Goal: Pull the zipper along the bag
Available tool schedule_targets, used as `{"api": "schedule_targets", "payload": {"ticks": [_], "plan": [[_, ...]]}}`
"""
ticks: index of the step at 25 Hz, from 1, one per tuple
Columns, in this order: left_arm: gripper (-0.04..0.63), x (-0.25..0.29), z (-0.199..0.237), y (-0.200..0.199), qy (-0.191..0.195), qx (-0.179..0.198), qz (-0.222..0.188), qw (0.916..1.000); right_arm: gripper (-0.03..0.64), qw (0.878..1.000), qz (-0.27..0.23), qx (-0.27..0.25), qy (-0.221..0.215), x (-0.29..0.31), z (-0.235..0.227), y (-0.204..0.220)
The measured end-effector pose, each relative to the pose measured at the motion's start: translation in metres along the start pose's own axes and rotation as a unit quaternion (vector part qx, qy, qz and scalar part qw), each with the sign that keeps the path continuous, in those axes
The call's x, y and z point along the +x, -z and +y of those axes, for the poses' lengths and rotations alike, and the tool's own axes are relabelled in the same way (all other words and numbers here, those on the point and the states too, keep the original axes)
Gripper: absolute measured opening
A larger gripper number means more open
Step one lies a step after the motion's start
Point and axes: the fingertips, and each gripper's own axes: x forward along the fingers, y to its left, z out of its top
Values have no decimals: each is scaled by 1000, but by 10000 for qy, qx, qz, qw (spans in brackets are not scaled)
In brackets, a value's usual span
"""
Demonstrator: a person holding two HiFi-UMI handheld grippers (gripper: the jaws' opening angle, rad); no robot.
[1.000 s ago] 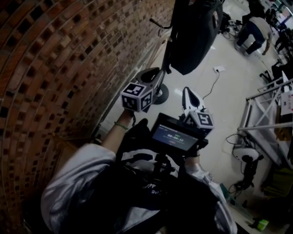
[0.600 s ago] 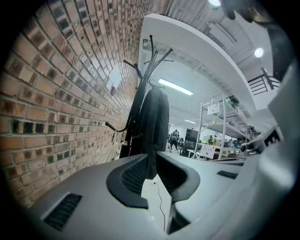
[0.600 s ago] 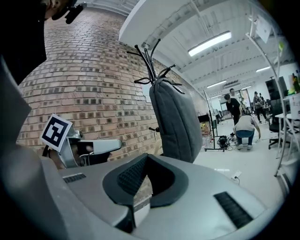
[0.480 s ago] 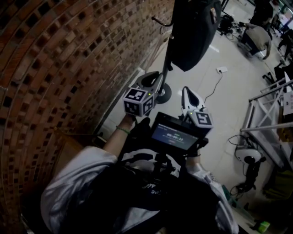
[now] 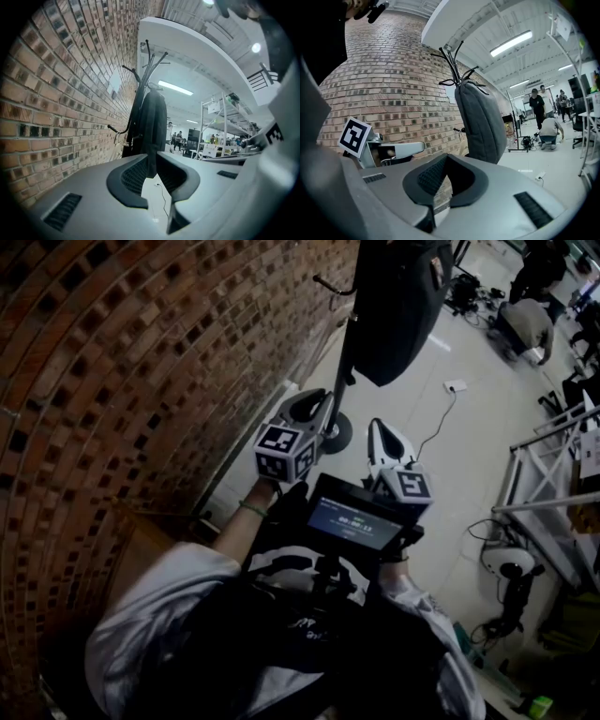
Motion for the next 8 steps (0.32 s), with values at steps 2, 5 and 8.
{"api": "schedule_targets", "payload": {"ticks": [2,5,8], "plan": [[63,-2,2,2,-84,-69,86,9999,-2,10000,5,35,-2,-1,1,0],[63,-4,3,1,-94,-66,39,9999,-2,10000,26,44,-2,-1,3,2],[63,-5,3,0,-81,-32,-7,10000,-2,10000,33,20,5,-2,3,3]]}}
